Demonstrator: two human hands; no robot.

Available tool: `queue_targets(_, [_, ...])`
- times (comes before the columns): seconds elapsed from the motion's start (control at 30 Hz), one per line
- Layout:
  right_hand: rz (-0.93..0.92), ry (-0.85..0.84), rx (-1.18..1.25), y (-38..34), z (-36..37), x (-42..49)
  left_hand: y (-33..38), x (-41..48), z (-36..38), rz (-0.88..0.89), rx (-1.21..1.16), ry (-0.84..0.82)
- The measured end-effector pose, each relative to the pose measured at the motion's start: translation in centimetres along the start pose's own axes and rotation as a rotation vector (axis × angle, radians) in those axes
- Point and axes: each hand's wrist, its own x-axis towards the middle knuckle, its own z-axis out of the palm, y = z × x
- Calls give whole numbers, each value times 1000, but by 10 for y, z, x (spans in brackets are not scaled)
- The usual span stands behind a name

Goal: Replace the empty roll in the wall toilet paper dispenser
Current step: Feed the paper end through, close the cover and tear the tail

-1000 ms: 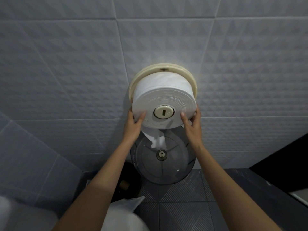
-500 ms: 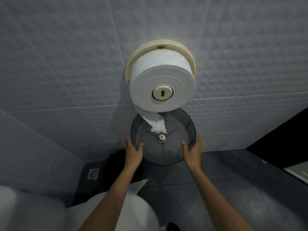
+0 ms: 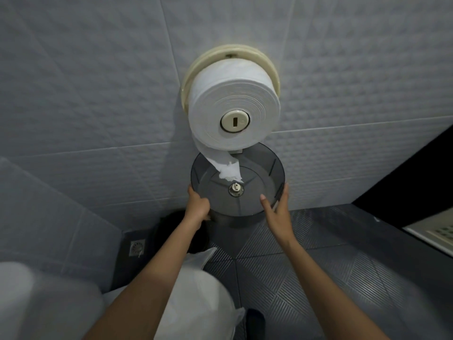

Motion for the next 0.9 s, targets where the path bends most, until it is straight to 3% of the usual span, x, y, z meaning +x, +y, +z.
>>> queue_targets(0.27, [-419, -37, -575, -15, -16, -21, 54, -5, -21, -129, 149, -26])
queue_targets(0.43, [-501, -22, -858, -20, -10, -13, 65, -5, -21, -148, 168, -45])
queue_targets(0.8, [-731, 55, -839, 11, -3, -5, 59, 2, -24, -192, 141, -45])
queue_targets(0.9, [-754, 62, -834, 15, -4, -2, 53, 6, -24, -1, 302, 30])
